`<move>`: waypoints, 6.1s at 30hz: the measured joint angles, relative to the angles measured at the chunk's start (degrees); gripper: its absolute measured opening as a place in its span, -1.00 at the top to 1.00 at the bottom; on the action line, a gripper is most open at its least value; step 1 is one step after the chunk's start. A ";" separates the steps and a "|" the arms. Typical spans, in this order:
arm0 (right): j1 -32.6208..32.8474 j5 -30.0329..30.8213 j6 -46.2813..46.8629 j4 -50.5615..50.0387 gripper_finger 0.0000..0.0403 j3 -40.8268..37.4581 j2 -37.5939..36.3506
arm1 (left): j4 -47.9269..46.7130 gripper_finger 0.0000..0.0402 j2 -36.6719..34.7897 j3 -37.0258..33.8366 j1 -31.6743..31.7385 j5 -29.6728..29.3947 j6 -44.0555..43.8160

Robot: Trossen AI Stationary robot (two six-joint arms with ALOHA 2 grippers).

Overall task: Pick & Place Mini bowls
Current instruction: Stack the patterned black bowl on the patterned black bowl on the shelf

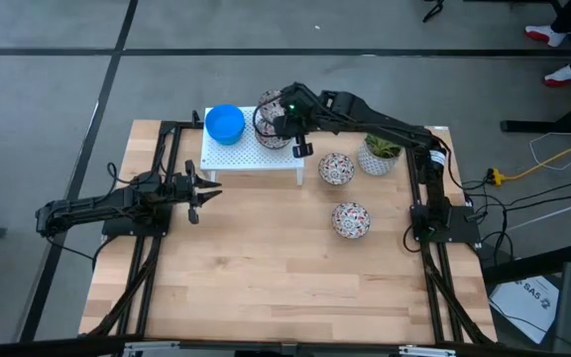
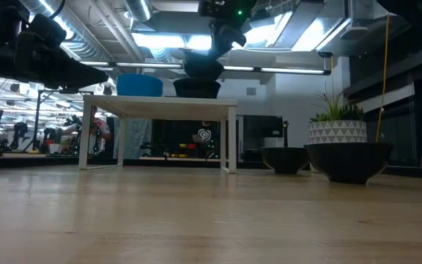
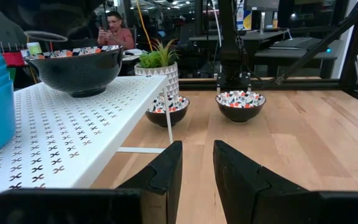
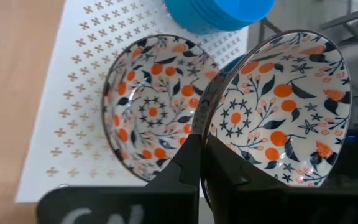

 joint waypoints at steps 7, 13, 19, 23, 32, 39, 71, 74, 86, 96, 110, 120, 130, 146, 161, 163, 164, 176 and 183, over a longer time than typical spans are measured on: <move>0.57 -3.38 1.87 -2.82 0.94 0.09 -0.17 | 0.00 0.57 -0.01 0.00 -0.01 0.00 0.02; 2.48 -3.47 2.16 -3.16 0.94 0.09 -0.11 | 0.00 0.57 0.00 0.00 0.00 0.00 0.00; 3.79 -3.56 3.59 -3.40 0.94 0.09 -0.11 | 0.00 0.57 0.01 0.00 0.01 0.00 0.02; 3.78 -3.56 5.24 -4.14 0.94 0.09 -0.11 | 0.00 0.57 0.00 0.00 0.01 0.00 0.01; 3.78 -4.68 6.75 -4.47 0.94 0.09 -0.11 | 0.00 0.57 0.01 0.00 0.00 0.01 0.01; 3.77 -6.90 8.06 -4.45 0.94 0.09 -0.10 | 0.00 0.57 0.01 0.00 0.01 0.00 0.00; 2.23 -2.88 4.76 -2.18 0.81 0.13 3.74 | 0.00 0.57 -0.01 0.00 0.01 0.00 0.00; 2.21 -2.82 4.77 -2.63 0.81 0.13 3.74 | 0.00 0.57 -0.01 0.00 0.01 0.00 0.02; 2.19 0.20 4.87 -2.70 0.81 0.13 3.74 | 0.00 0.57 0.01 0.00 -0.01 0.02 0.02; 2.91 0.24 4.87 -2.79 0.80 0.13 3.74 | 0.00 0.57 0.00 0.00 0.01 0.01 0.02; 2.95 0.28 4.85 -4.08 0.80 0.13 3.67 | 0.00 0.57 0.01 0.00 0.01 0.00 0.02; 2.93 0.33 4.83 -4.62 0.70 0.13 3.64 | 0.02 0.57 0.01 0.02 0.01 0.00 0.00; 3.37 6.40 6.27 -4.38 0.13 0.13 3.63 | 0.00 0.57 0.00 0.00 0.01 0.00 0.01; 6.36 6.17 7.97 -6.28 0.57 6.84 3.56 | 0.00 0.57 -0.01 0.02 0.01 0.00 0.00; 2.98 -1.86 13.26 -7.22 0.97 6.84 3.58 | 0.00 0.57 0.00 0.01 -0.01 0.01 0.00; 2.63 -2.02 13.95 -7.02 0.97 6.84 3.58 | 0.00 0.57 0.01 0.00 0.01 0.00 0.02; 2.48 -2.44 14.04 -6.96 0.98 6.76 3.58 | 0.00 0.57 0.01 0.02 0.00 0.00 0.00; 1.65 -2.86 13.51 -3.89 0.99 0.84 3.72 | 0.00 0.57 0.01 0.02 0.01 0.00 0.02; 1.53 -0.56 11.81 -3.71 0.99 2.64 3.74 | 0.00 0.57 0.01 0.02 -0.01 0.00 0.00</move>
